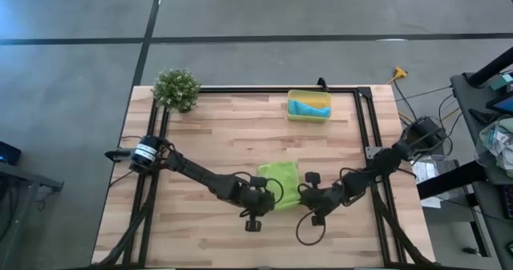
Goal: Roll microfiber towels into tight, uniform cylinder then place into a basket
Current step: Roll the green microfiber towel
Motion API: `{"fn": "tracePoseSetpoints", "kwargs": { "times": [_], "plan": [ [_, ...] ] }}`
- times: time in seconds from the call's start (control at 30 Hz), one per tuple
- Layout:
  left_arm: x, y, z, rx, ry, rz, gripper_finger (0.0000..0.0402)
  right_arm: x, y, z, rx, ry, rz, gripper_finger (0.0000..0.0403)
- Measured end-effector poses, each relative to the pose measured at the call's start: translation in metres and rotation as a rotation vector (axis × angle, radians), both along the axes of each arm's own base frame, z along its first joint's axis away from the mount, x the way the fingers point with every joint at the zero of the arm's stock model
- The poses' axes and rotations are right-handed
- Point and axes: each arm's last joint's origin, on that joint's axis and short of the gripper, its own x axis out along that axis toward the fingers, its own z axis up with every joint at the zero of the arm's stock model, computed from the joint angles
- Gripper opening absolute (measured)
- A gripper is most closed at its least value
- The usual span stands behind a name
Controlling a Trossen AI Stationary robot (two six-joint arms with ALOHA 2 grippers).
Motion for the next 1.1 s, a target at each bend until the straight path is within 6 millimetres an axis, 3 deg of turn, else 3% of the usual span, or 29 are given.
{"fn": "tracePoseSetpoints", "kwargs": {
  "times": [0.17,0.4,0.6,0.8,0.97,1.1],
  "plan": [
    [0.001,0.013,-0.008,-0.139,0.058,0.138,0.0002,0.006,0.003,-0.012,0.118,0.035,-0.025,0.0013],
    [0.002,0.012,-0.008,-0.241,0.061,0.122,0.0002,0.010,0.001,-0.018,0.232,0.093,-0.078,0.0013],
    [0.002,0.004,-0.006,-0.336,0.078,0.050,0.0002,0.014,0.009,-0.011,0.377,0.065,0.025,0.0013],
    [-0.004,-0.009,-0.007,-0.182,0.008,-0.096,0.0002,0.014,0.010,-0.010,0.400,0.037,0.035,0.0013],
    [-0.008,-0.018,-0.008,0.021,-0.069,-0.106,0.0002,0.007,0.007,-0.017,0.468,0.020,0.019,0.0013],
    [-0.010,-0.025,-0.007,0.086,-0.102,-0.149,0.0002,-0.002,0.002,-0.024,0.522,0.001,-0.025,0.0013]
  ]
}}
